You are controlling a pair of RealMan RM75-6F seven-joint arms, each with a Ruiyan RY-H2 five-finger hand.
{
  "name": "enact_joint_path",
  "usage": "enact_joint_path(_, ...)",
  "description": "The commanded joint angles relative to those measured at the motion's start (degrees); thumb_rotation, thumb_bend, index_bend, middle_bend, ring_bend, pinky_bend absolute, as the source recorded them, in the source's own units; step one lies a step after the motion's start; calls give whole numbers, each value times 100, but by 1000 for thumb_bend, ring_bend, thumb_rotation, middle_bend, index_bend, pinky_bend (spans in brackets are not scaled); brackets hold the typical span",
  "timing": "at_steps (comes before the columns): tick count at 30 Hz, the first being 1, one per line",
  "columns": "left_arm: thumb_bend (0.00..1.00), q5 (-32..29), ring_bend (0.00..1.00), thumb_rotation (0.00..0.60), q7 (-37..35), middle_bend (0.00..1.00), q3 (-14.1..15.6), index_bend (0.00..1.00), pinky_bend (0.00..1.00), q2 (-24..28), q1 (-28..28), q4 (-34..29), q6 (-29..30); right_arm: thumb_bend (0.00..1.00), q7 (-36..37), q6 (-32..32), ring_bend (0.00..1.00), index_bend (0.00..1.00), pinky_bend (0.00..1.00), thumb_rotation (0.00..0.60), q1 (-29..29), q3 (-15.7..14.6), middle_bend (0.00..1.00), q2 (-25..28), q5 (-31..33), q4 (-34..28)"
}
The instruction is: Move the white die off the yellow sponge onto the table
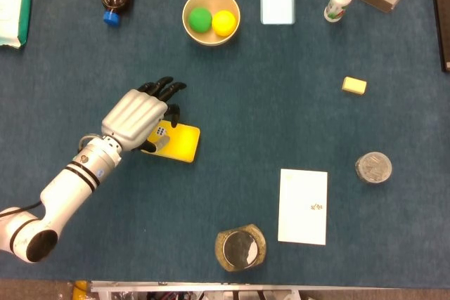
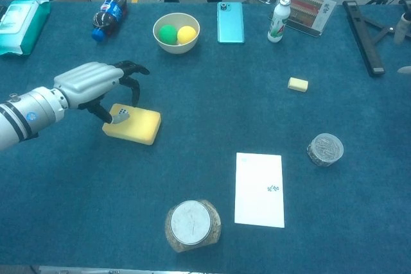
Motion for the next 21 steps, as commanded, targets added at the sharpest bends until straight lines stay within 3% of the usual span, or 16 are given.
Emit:
enact_joint_path(1,321,-54,20,600,42,75,22,465,170,29,-36,-7,-28,0,4,-1,369,506,398,600,-2,-6,391,0,8,11)
enact_joint_path(21,321,-380,13,600,209,48,182,425,170,108,-207,1,-141,0,34,-20,369,506,398,600,4,-49,391,-35,54,97)
